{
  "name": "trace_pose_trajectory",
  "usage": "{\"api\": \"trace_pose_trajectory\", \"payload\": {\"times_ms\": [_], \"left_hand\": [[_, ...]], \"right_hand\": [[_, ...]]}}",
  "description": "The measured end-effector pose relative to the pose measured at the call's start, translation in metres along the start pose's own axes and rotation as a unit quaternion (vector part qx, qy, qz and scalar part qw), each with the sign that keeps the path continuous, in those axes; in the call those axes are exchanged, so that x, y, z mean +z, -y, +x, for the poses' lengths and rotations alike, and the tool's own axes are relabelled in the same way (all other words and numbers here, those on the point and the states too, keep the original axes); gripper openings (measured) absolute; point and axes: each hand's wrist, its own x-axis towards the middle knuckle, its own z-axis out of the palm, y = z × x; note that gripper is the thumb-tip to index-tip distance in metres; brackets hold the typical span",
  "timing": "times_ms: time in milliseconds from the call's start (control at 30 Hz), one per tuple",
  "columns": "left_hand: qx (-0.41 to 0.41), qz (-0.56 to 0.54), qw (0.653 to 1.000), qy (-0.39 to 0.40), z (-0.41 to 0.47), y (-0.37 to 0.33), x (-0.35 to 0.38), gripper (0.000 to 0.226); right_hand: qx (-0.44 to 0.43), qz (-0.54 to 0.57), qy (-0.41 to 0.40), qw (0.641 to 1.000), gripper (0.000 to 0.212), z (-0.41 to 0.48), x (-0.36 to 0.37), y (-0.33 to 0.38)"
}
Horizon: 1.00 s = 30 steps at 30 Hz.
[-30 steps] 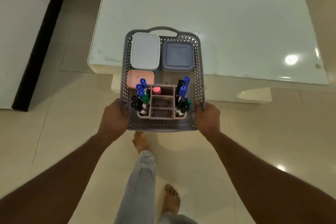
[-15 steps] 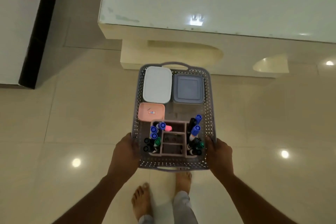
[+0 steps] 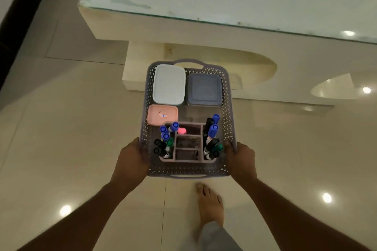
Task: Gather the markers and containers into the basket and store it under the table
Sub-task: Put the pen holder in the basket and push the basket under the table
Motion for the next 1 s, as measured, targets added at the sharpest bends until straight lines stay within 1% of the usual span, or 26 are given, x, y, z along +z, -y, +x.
{"api": "trace_pose_trajectory", "payload": {"times_ms": [67, 133, 200, 233, 300, 367, 400, 467, 533, 700, 800, 867, 933, 1000], "left_hand": [[0.000, 0.009, 1.000, -0.006, 0.043, 0.004, 0.013, 0.025], [0.003, 0.031, 0.999, -0.007, 0.085, 0.004, 0.024, 0.030], [0.025, 0.057, 0.998, -0.008, 0.124, 0.003, 0.030, 0.038], [0.038, 0.070, 0.997, -0.010, 0.141, -0.001, 0.030, 0.038], [0.050, 0.076, 0.996, -0.014, 0.172, -0.011, 0.031, 0.029], [0.039, 0.055, 0.998, -0.019, 0.200, -0.018, 0.035, 0.015], [0.034, 0.041, 0.998, -0.019, 0.212, -0.019, 0.037, 0.011], [0.035, 0.009, 0.999, -0.023, 0.235, -0.018, 0.046, 0.012], [0.027, -0.022, 0.999, -0.028, 0.251, -0.014, 0.051, 0.013], [0.003, -0.043, 0.998, -0.039, 0.277, -0.013, 0.057, 0.013], [-0.032, -0.094, 0.993, -0.059, 0.279, -0.013, 0.059, 0.017], [-0.061, -0.141, 0.986, -0.063, 0.279, -0.013, 0.061, 0.022], [-0.068, -0.171, 0.981, -0.067, 0.276, -0.010, 0.063, 0.031], [-0.043, -0.145, 0.982, -0.110, 0.270, -0.005, 0.065, 0.047]], "right_hand": [[-0.010, 0.008, -0.011, 1.000, 0.039, 0.043, 0.016, 0.002], [-0.020, 0.014, -0.028, 0.999, 0.040, 0.083, 0.029, 0.003], [-0.022, 0.012, -0.042, 0.999, 0.037, 0.119, 0.036, 0.010], [-0.019, 0.012, -0.047, 0.999, 0.035, 0.135, 0.035, 0.015], [-0.016, 0.024, -0.058, 0.998, 0.030, 0.165, 0.035, 0.025], [-0.022, 0.034, -0.058, 0.998, 0.026, 0.192, 0.034, 0.035], [-0.026, 0.035, -0.053, 0.998, 0.026, 0.203, 0.034, 0.039], [-0.035, 0.043, -0.050, 0.997, 0.026, 0.226, 0.034, 0.045], [-0.040, 0.054, -0.041, 0.997, 0.026, 0.244, 0.038, 0.052], [-0.015, 0.062, -0.007, 0.998, 0.019, 0.264, 0.045, 0.064], [-0.010, 0.077, 0.012, 0.997, 0.023, 0.266, 0.040, 0.070], [0.003, 0.093, 0.026, 0.995, 0.026, 0.263, 0.039, 0.070], [0.008, 0.102, 0.034, 0.994, 0.029, 0.259, 0.040, 0.066], [-0.020, 0.085, 0.027, 0.996, 0.029, 0.250, 0.041, 0.063]]}}
